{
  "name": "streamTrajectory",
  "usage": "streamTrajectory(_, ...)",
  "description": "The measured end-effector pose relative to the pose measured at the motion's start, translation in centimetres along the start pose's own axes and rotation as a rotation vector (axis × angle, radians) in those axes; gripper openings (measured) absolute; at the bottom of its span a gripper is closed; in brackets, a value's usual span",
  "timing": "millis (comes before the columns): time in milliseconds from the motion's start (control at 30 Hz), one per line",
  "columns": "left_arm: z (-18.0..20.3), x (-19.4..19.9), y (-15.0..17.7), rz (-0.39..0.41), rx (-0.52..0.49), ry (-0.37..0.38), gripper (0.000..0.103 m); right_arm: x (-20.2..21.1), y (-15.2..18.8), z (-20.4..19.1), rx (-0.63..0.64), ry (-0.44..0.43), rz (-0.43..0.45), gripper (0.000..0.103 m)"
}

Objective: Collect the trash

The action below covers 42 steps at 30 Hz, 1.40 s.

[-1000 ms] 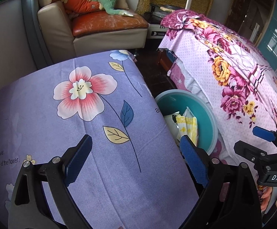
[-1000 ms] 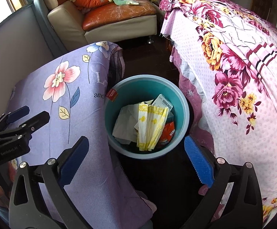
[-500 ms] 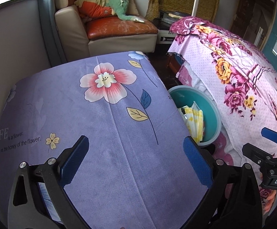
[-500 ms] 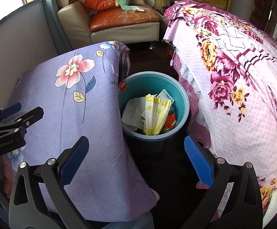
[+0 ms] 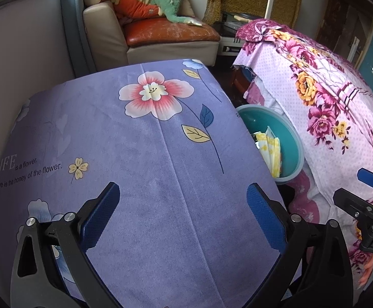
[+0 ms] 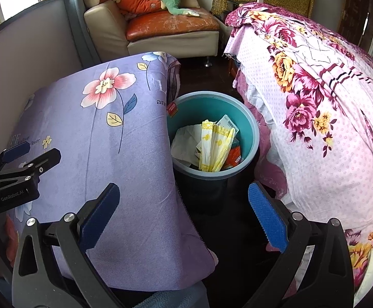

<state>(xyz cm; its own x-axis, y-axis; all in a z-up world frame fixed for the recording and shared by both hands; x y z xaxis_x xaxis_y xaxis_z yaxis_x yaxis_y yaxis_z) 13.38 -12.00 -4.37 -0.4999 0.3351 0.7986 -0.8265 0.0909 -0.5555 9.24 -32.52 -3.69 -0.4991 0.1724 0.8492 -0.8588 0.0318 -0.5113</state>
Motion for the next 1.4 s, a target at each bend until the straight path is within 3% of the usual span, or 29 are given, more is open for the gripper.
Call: streamTrajectory(1400, -1.6, -3.1, -0.1, 0.008, 0.016, -0.024, 0.099, -5.0, -0.2, -0.4, -0.016, 0.005, -0.072, 0.096)
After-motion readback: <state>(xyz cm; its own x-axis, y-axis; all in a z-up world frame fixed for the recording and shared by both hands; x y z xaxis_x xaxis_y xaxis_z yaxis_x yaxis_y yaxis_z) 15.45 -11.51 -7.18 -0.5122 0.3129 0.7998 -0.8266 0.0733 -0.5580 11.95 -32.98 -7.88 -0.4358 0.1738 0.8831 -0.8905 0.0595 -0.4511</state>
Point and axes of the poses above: each gripper's, at about its wrist camera, not at the fingertips, and x roughly against the way its jaws point, z to its right, y to its underside, the point moved 7 cm from there along -x, roughly the way its jaws point, and after that the axes turned 13 degrees about y, right-handed, at the moved point
